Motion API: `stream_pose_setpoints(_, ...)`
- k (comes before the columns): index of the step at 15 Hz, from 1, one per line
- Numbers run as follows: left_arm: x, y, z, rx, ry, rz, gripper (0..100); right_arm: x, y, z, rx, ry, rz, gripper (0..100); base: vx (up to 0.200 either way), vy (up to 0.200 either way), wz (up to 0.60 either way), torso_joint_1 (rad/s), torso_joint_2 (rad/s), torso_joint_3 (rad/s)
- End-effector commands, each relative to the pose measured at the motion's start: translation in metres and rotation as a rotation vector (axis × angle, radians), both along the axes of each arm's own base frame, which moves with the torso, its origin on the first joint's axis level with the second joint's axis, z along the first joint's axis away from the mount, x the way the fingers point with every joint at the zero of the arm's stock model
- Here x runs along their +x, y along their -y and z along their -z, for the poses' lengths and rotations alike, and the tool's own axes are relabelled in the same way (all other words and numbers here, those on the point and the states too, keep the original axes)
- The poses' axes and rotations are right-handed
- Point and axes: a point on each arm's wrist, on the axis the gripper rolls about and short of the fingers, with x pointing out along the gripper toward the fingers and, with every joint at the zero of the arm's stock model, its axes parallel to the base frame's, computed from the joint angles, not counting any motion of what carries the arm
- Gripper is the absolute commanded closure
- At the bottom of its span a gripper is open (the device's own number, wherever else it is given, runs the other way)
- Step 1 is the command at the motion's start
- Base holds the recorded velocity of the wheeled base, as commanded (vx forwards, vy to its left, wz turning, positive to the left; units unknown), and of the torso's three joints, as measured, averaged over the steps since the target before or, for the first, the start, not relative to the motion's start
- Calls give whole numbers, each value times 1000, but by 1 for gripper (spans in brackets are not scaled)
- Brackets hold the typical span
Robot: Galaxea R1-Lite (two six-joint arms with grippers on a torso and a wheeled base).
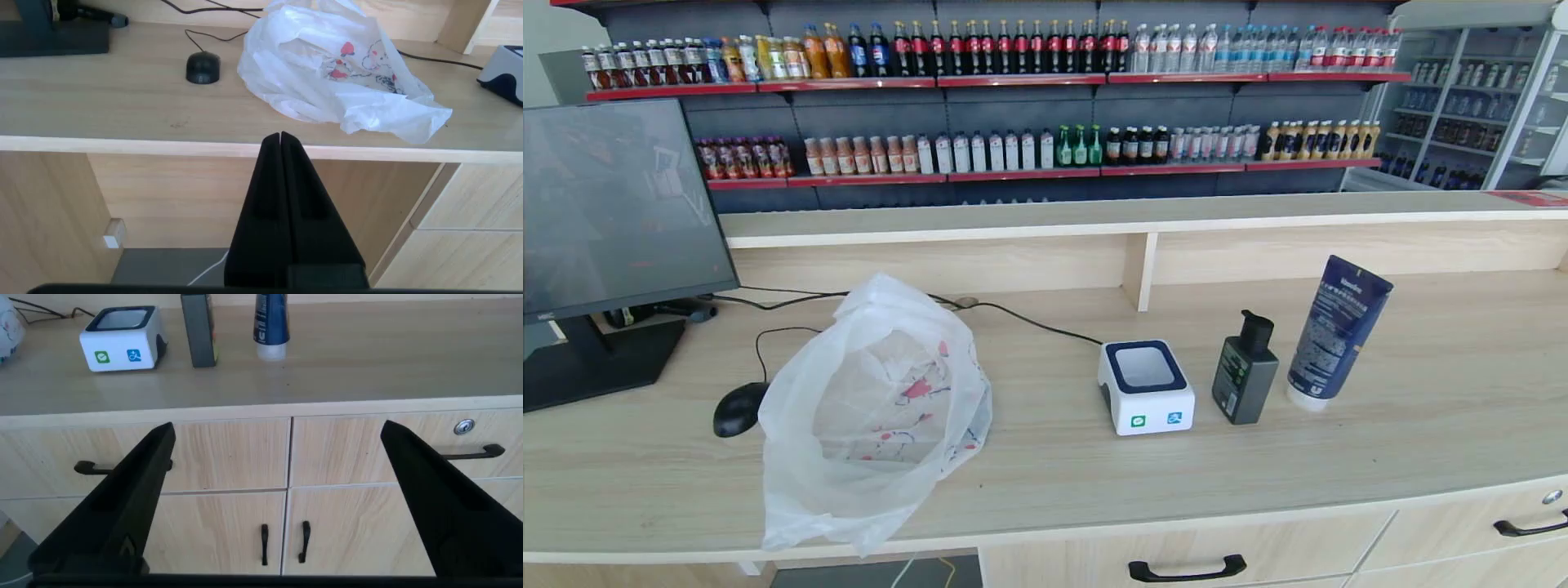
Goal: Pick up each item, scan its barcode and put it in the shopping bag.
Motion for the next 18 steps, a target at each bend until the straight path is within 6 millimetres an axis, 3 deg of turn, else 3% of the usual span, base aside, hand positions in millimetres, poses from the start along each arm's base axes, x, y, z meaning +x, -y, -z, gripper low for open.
stream_pose_setpoints(1,0,0,0,-1,0,0,100,-2,0,-7,-9,24,-8,0,0,0,0,0,0,0)
stream_pose_setpoints(4,0,0,0,-1,1,0,100,-1,0,-55,-43,16,-21,0,0,0,0,0,0,0)
stream_pose_setpoints(6,0,0,0,-1,1,0,100,20,-2,-95,-41,-46,-81,0,0,0,0,0,0,0)
stream_pose_setpoints(8,0,0,0,-1,1,0,100,46,-2,-117,-36,-93,-94,0,0,0,0,0,0,0)
stream_pose_setpoints(10,0,0,0,-1,0,0,100,69,-3,-125,-32,-113,-116,0,0,0,0,0,0,0)
stream_pose_setpoints(11,0,0,0,-1,1,0,100,95,-6,-131,-33,-124,-136,0,0,0,0,0,0,0)
stream_pose_setpoints(12,0,0,0,-1,1,0,100,95,-6,-131,-33,-124,-136,0,0,0,0,0,0,0)
stream_pose_setpoints(13,0,0,0,-1,0,0,100,138,-15,-135,-48,-119,-199,0,0,0,0,0,0,0)
stream_pose_setpoints(18,0,0,0,-1,0,0,100,234,-31,-137,-61,50,-218,0,0,0,0,0,0,0)
